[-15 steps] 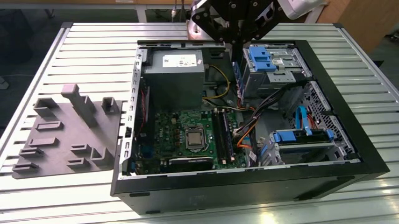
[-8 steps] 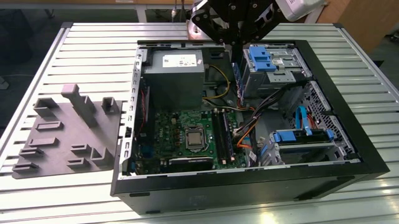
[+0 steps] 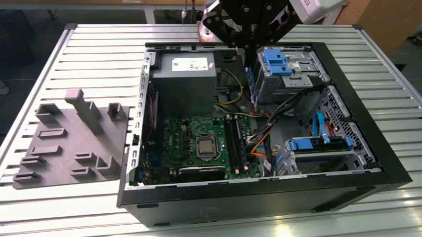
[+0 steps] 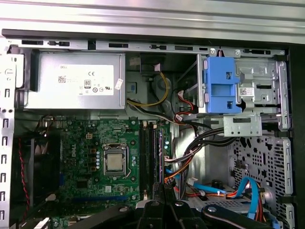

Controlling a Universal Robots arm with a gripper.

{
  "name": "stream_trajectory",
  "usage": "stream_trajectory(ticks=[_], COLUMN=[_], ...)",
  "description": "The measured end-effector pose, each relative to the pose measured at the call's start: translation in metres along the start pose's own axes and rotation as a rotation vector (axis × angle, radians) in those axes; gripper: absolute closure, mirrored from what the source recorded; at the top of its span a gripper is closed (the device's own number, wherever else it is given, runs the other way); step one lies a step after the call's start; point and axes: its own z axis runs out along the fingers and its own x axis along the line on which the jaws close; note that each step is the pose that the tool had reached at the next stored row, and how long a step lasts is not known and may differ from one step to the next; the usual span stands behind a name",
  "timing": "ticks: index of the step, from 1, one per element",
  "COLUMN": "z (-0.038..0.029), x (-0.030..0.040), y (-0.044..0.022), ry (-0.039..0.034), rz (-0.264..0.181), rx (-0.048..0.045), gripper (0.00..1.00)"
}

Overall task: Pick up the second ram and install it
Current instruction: 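Insert the second ram into the second slot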

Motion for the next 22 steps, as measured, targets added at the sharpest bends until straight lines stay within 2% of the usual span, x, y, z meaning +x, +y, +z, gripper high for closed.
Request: stream_trajectory(ticks=[22], z=[0.005], x=[0.0006], y=[-0.0004], ry=[0.0], rz=[0.0], rx=[0.0], gripper=[0.88])
